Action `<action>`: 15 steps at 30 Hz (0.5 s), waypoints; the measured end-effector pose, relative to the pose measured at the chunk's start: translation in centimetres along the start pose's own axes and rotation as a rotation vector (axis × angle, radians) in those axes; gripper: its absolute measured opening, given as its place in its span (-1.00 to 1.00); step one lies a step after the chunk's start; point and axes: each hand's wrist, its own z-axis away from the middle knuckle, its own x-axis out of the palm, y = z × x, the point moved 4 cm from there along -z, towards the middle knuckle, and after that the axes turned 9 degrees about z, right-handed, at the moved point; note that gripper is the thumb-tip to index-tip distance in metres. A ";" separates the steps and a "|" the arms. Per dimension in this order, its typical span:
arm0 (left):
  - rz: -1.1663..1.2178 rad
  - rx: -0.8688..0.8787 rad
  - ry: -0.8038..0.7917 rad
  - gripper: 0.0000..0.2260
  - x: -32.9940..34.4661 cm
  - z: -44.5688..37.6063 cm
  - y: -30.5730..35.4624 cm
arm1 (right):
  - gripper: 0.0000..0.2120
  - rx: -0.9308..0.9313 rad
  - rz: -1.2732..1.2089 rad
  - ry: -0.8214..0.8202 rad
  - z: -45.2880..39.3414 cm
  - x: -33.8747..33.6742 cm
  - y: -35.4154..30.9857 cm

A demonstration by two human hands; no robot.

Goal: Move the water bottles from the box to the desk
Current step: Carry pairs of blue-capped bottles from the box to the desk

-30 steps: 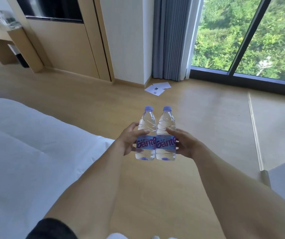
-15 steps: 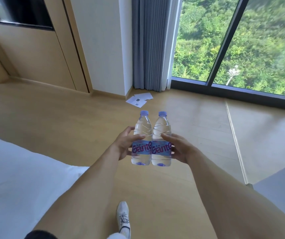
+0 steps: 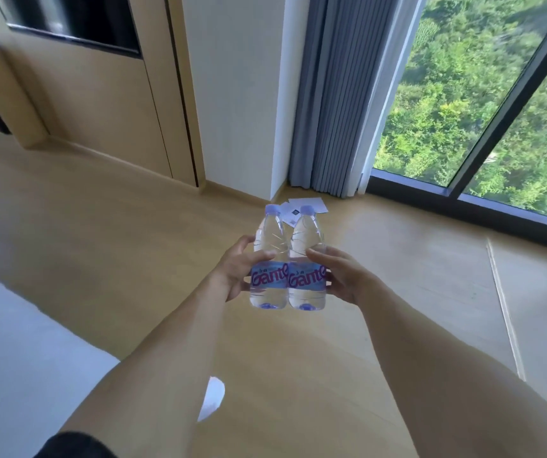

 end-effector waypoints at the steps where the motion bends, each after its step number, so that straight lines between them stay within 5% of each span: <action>1: -0.001 0.005 0.019 -0.57 -1.0 -0.8 0.7 | -0.73 -0.002 0.004 -0.021 -1.5 0.6 -0.8; 15: 0.137 0.040 0.353 -0.60 -13.1 -9.8 6.0 | -0.81 0.031 0.106 -0.306 -21.0 8.8 -7.6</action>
